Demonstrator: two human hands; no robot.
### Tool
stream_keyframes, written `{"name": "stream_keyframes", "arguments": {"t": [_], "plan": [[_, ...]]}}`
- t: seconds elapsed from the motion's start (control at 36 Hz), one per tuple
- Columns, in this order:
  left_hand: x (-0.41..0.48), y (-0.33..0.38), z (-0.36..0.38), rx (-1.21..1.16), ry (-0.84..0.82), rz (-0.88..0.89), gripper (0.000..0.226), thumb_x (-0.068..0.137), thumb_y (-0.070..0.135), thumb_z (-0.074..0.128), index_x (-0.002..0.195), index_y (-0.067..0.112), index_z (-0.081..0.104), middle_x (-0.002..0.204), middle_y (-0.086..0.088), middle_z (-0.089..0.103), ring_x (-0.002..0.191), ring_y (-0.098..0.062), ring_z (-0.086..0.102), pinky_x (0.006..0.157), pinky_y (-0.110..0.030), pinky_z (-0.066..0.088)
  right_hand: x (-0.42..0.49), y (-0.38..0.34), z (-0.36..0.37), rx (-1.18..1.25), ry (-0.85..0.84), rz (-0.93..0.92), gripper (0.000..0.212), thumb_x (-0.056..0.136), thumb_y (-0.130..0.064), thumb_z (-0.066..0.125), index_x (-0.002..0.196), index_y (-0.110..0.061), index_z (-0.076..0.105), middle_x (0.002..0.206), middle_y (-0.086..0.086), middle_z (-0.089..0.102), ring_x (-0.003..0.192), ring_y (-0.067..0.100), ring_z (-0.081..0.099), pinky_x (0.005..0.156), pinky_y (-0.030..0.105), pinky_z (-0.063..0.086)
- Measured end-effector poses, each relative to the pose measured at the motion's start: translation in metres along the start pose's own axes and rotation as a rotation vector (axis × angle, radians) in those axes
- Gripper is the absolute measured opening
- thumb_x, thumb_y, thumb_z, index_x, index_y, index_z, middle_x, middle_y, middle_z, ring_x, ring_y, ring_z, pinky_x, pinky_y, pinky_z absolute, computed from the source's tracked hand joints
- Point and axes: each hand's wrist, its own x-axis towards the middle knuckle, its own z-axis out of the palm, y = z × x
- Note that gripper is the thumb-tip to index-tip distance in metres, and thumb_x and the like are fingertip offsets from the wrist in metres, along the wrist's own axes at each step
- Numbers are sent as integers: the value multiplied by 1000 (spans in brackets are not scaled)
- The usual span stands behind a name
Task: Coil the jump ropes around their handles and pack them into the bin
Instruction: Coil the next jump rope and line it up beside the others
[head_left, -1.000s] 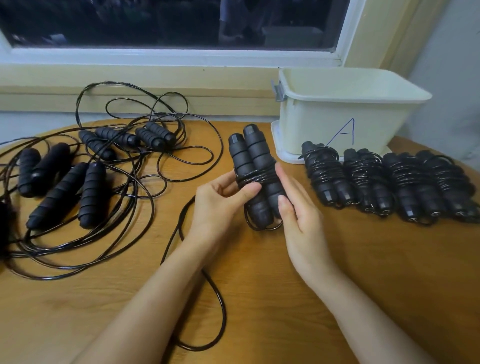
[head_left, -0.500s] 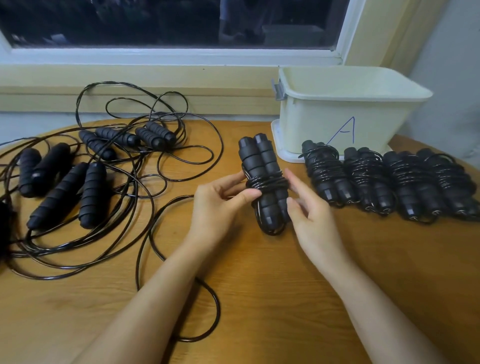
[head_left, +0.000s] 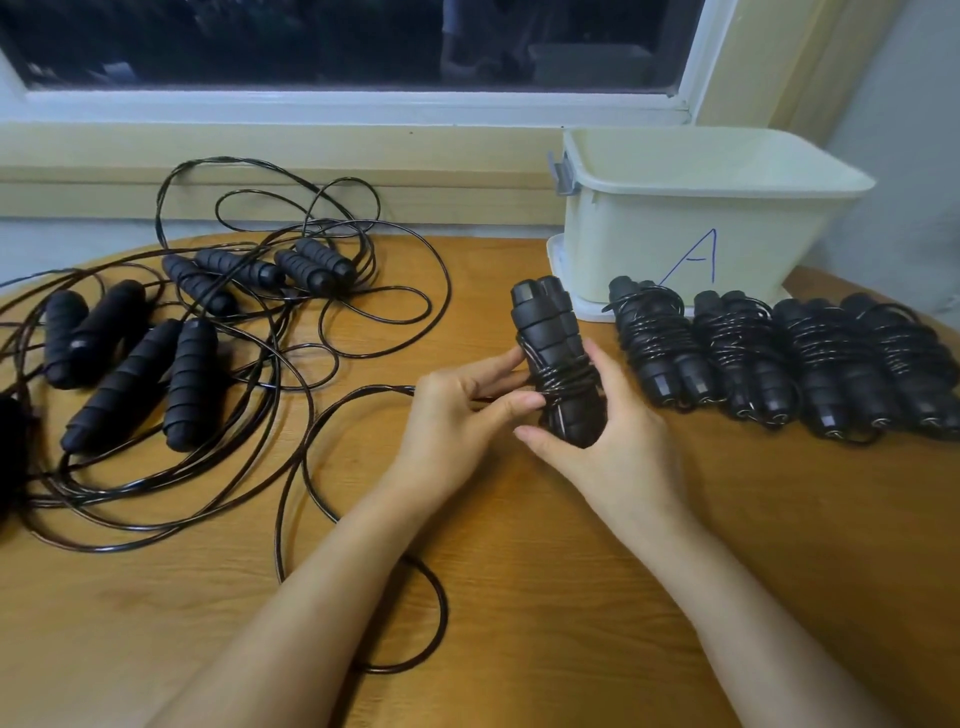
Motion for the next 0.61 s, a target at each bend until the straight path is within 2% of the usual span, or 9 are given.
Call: {"name": "stream_keyframes", "arguments": {"t": [0.06, 0.11, 0.19, 0.25, 0.28, 0.36, 0.44, 0.5, 0.61], "plan": [[1, -2, -1, 89, -31, 49, 56, 79, 36, 73, 131, 28, 51, 121, 9, 67, 115, 0, 62, 109, -47, 44, 1, 6, 3, 48, 45, -7, 92, 72, -42, 83, 150, -30, 38, 131, -4, 62, 120, 15, 58, 93, 30, 49], [3, -5, -3, 189, -60, 100, 55, 84, 42, 70, 134, 32, 49, 122, 27, 61, 119, 2, 59, 112, -51, 34, 2, 9, 4, 74, 71, -34, 86, 74, -33, 83, 149, -23, 42, 135, -3, 57, 121, 13, 55, 93, 17, 44], [3, -5, -5, 253, -52, 147, 48, 88, 43, 60, 132, 33, 48, 115, 35, 56, 106, 23, 51, 104, -24, 22, 4, 10, 4, 110, 109, -85, 83, 74, -26, 84, 147, -14, 46, 136, 0, 48, 120, 9, 50, 92, 1, 36], [4, -5, -5, 267, -19, 159, 45, 90, 41, 60, 133, 32, 51, 110, 40, 57, 104, 17, 54, 95, -17, 21, 4, 8, 5, 162, 98, -80, 82, 76, -25, 84, 147, -14, 45, 130, -2, 49, 116, 4, 49, 93, 2, 35], [4, -4, -5, 255, 2, 145, 45, 89, 41, 61, 132, 33, 53, 109, 40, 60, 107, 11, 58, 99, -20, 20, 4, 7, 5, 198, 86, -70, 82, 77, -25, 83, 147, -15, 44, 127, -5, 50, 114, 2, 50, 95, 4, 36], [5, -6, -5, 140, 66, 113, 45, 85, 38, 71, 128, 36, 58, 110, 19, 71, 110, -3, 65, 107, -41, 39, 4, 5, 6, 331, 32, -32, 81, 79, -27, 82, 148, -20, 42, 121, -14, 53, 117, 2, 53, 103, 23, 43], [4, -1, -4, -49, 111, 25, 49, 72, 36, 69, 120, 27, 63, 107, 13, 72, 104, 1, 66, 89, -17, 51, 0, 2, 8, 415, -28, -18, 83, 75, -43, 76, 149, -26, 41, 123, -19, 56, 121, 7, 56, 106, 37, 46], [4, -2, -5, -36, 130, -3, 40, 72, 37, 69, 111, 30, 65, 107, 14, 71, 103, 1, 66, 88, -15, 51, -1, 0, 9, 478, -63, -12, 85, 72, -48, 73, 148, -30, 41, 128, -21, 57, 121, 7, 58, 104, 40, 48], [5, -10, -7, -202, 112, -86, 35, 82, 18, 75, 111, 23, 58, 108, -6, 74, 106, -20, 69, 99, -49, 52, -2, -4, 7, 591, -102, -30, 72, 79, -32, 77, 143, -38, 43, 134, -13, 60, 119, 4, 60, 103, 36, 50]]}}
